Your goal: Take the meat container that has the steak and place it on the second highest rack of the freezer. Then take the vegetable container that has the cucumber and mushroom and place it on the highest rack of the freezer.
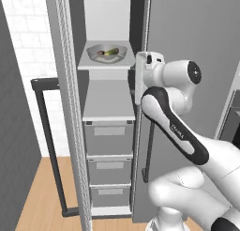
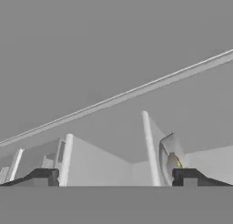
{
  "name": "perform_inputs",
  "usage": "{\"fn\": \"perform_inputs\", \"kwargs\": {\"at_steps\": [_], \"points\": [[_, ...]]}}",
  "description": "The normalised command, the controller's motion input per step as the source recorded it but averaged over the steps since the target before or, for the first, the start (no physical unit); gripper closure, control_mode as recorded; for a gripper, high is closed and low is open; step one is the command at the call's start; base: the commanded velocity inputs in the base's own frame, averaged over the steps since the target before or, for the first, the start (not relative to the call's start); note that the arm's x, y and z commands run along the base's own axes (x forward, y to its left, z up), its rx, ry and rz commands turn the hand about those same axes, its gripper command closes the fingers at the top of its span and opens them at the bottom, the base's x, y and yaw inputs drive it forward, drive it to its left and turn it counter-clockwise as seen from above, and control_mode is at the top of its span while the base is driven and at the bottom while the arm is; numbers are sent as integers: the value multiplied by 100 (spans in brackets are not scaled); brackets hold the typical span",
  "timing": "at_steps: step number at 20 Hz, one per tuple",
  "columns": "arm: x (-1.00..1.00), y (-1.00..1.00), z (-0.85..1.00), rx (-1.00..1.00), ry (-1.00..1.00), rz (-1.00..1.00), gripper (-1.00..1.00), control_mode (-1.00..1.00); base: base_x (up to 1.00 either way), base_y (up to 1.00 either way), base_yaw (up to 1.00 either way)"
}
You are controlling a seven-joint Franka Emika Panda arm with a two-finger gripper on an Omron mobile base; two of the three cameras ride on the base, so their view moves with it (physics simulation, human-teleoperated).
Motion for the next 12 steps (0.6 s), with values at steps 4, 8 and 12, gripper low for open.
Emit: {"fn": "perform_inputs", "kwargs": {"at_steps": [4,8,12], "points": [[-86,-34,0,-51,0,59,-100,-100,0,0,0],[-95,-8,0,-66,9,67,-100,-100,0,0,0],[-97,-8,0,-72,14,64,-100,-100,0,0,0]]}}
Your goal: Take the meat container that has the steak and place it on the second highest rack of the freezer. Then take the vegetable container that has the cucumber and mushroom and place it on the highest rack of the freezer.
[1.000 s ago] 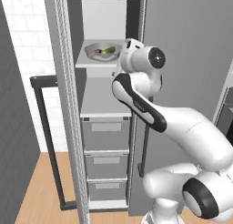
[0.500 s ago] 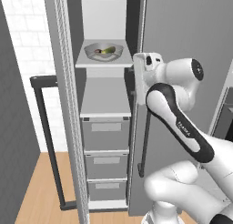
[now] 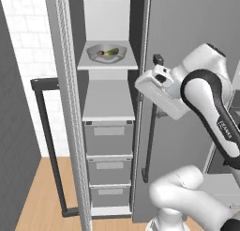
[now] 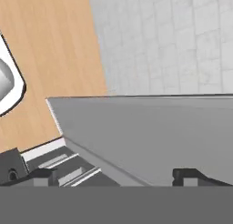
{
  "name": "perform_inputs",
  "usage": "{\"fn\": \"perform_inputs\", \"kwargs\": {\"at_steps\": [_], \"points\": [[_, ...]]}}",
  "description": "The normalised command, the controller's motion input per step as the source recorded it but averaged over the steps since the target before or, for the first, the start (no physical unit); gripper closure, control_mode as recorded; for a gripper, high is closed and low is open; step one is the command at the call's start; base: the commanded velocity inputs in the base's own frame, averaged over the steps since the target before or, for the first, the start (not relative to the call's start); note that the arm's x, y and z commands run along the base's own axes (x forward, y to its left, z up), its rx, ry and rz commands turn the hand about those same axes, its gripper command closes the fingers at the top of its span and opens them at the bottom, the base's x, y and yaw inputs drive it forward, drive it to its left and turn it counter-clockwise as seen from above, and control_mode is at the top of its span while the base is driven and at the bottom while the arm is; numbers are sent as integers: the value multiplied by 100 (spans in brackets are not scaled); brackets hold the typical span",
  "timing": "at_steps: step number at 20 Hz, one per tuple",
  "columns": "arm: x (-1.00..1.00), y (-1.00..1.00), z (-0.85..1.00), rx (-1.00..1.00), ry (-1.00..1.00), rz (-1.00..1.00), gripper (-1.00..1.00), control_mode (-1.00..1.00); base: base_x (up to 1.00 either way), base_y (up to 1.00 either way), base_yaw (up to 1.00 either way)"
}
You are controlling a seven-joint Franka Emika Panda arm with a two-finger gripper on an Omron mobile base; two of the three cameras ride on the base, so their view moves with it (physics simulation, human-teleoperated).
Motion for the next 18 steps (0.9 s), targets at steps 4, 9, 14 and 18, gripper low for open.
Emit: {"fn": "perform_inputs", "kwargs": {"at_steps": [4,9,14,18], "points": [[-99,-67,-1,-66,5,42,-100,-100,0,0,0],[-99,-67,-63,-70,-34,17,-100,-100,0,0,0],[-50,-27,-81,-56,-50,4,-100,-100,0,0,0],[-7,-64,-5,2,-17,11,-100,-100,0,0,0]]}}
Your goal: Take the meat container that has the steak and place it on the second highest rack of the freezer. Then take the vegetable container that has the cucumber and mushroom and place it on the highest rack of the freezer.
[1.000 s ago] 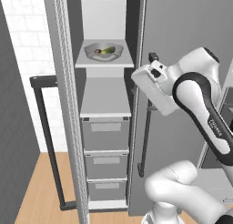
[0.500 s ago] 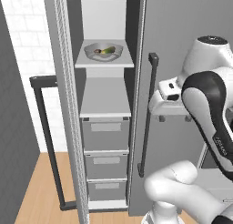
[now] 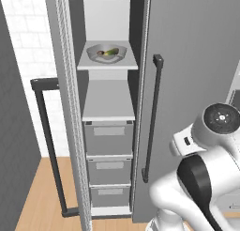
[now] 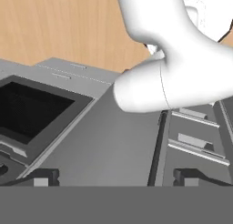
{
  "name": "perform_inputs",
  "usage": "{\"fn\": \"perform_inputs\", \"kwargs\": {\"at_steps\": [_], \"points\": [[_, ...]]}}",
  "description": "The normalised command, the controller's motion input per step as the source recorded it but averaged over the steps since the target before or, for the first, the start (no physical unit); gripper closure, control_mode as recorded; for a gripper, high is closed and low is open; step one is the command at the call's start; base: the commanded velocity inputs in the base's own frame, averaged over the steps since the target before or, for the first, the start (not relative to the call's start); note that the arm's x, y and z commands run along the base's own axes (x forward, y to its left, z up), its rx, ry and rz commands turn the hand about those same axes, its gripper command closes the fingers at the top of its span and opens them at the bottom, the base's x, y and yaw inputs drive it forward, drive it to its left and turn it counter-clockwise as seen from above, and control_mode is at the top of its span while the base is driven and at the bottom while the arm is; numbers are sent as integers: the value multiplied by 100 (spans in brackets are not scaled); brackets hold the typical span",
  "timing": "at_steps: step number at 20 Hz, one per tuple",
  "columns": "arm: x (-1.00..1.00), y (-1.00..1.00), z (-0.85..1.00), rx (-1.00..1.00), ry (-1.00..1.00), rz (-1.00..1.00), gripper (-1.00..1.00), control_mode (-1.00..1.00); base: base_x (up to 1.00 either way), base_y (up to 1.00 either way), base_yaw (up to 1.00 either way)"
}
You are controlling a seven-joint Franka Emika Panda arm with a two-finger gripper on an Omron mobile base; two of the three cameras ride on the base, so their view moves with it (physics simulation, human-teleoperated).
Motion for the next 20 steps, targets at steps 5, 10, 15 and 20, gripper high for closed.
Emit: {"fn": "perform_inputs", "kwargs": {"at_steps": [5,10,15,20], "points": [[0,-2,0,1,0,0,-100,-100,0,0,0],[-1,-18,0,22,4,5,-100,-100,0,0,0],[-8,-15,0,21,4,5,-100,100,-20,-17,6],[0,0,0,0,0,0,-100,100,-47,-10,0]]}}
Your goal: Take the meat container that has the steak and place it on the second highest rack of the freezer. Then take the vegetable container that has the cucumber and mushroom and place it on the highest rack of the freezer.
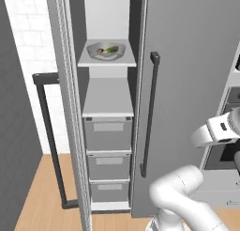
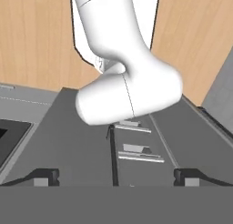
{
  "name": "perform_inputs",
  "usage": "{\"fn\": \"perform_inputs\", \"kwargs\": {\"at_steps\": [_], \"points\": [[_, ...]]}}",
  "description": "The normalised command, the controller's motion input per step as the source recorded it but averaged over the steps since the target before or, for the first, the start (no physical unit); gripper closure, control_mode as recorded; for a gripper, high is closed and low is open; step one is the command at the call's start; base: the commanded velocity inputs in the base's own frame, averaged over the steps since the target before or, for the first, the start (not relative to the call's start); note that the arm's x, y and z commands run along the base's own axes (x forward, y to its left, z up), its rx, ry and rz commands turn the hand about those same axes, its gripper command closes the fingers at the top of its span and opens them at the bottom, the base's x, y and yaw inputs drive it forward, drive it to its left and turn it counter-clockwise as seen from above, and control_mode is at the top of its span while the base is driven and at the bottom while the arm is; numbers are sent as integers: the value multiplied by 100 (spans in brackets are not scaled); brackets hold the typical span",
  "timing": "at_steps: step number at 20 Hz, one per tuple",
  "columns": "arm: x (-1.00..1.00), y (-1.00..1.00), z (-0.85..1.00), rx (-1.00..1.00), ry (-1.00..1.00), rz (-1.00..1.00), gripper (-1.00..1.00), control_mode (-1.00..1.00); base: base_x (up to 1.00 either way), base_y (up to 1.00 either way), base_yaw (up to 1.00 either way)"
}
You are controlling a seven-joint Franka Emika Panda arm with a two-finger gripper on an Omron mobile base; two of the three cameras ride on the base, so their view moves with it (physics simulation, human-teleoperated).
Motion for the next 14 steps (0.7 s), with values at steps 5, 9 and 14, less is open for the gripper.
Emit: {"fn": "perform_inputs", "kwargs": {"at_steps": [5,9,14], "points": [[0,0,0,0,0,0,-100,100,-94,-15,-9],[0,0,0,0,0,0,-100,100,-11,-77,-13],[0,0,0,0,0,0,-100,100,56,-100,-10]]}}
